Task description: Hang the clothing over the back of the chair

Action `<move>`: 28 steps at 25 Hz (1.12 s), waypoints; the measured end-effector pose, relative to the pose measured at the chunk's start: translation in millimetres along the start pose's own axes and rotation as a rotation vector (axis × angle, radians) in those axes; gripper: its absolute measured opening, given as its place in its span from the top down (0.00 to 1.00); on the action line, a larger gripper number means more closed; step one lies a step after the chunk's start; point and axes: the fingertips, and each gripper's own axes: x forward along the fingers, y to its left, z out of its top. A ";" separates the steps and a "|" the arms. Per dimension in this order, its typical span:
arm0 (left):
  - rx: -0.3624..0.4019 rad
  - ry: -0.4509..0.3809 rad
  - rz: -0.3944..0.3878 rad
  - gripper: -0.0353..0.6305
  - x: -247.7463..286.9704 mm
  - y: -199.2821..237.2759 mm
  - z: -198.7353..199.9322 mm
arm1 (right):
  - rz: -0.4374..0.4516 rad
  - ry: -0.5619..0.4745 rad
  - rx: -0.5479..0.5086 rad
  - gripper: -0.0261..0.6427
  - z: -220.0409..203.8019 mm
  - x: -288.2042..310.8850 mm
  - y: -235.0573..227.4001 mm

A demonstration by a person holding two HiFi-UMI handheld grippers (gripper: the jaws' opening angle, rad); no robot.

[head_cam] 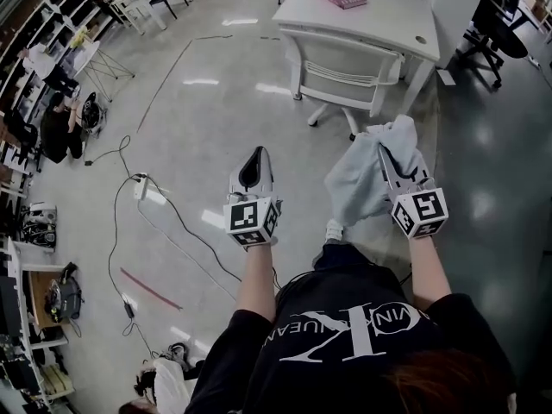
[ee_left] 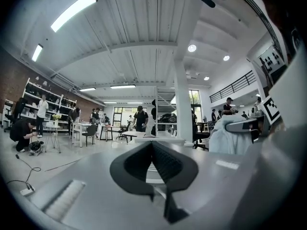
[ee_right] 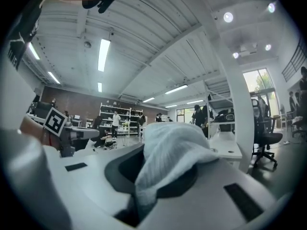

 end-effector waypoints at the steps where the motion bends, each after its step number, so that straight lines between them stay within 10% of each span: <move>1: 0.002 0.002 -0.005 0.93 7.3 0.9 -0.5 | 0.004 0.008 0.000 0.89 -1.5 6.9 -1.9; 28: -0.054 0.064 -0.046 0.93 210.6 55.6 -24.7 | 0.073 0.062 -0.017 0.89 -1.9 200.4 -84.4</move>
